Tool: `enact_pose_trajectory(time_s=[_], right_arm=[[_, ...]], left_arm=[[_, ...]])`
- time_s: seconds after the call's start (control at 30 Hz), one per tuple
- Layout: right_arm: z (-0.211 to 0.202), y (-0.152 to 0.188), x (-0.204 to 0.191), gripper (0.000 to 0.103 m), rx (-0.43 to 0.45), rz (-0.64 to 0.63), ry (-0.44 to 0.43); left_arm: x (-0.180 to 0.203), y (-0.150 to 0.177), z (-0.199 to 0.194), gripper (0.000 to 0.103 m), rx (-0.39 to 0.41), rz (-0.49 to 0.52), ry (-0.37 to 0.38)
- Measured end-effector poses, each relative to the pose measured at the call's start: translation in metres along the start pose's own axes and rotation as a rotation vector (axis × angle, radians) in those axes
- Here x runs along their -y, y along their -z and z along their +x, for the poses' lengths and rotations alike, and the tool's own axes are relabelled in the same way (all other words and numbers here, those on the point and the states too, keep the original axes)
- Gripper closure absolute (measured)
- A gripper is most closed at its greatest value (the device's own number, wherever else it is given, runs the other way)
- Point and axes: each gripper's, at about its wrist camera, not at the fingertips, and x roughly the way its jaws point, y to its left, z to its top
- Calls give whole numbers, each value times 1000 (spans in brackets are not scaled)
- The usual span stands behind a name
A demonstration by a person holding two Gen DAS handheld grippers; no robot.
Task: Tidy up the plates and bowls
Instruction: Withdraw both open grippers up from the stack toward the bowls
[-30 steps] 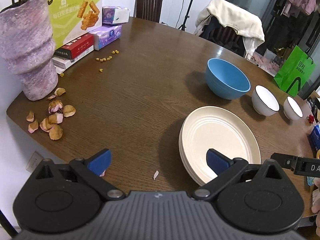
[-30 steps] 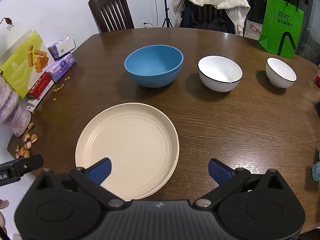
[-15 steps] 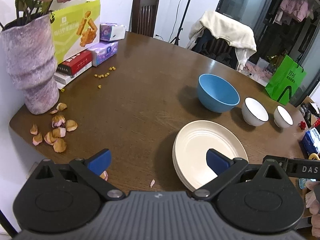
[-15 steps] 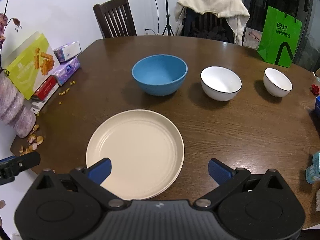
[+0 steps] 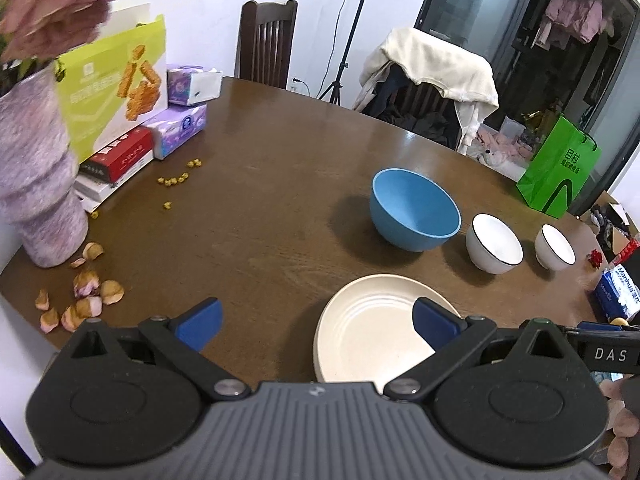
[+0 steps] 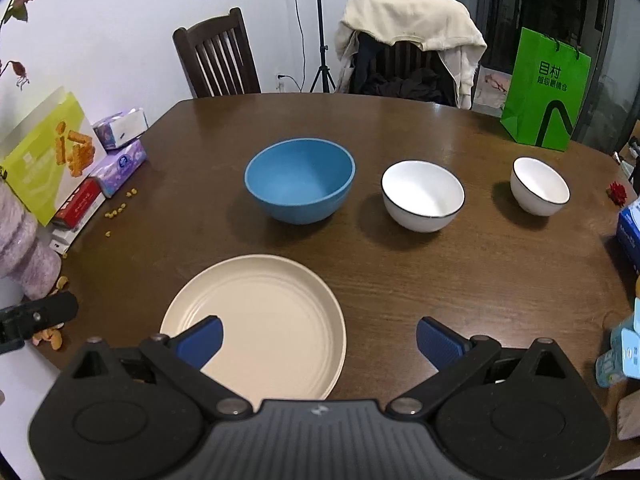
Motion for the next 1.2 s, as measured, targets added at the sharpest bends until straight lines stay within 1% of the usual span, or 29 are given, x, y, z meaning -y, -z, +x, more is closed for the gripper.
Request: enact_pose_trajectory(time_s=[0.2, 0.53, 0.93, 1.2], right_arm=[[13, -17, 8, 0, -11, -4, -46], [45, -47, 30, 0, -50, 20, -52], [84, -85, 55, 0, -47, 46, -49], [115, -107, 66, 1, -47, 43, -59]], left_arm=[[11, -14, 17, 0, -15, 3, 4], [33, -40, 53, 0, -45, 18, 8], [48, -79, 99, 0, -67, 3, -20], [67, -90, 134, 0, -110, 15, -24]])
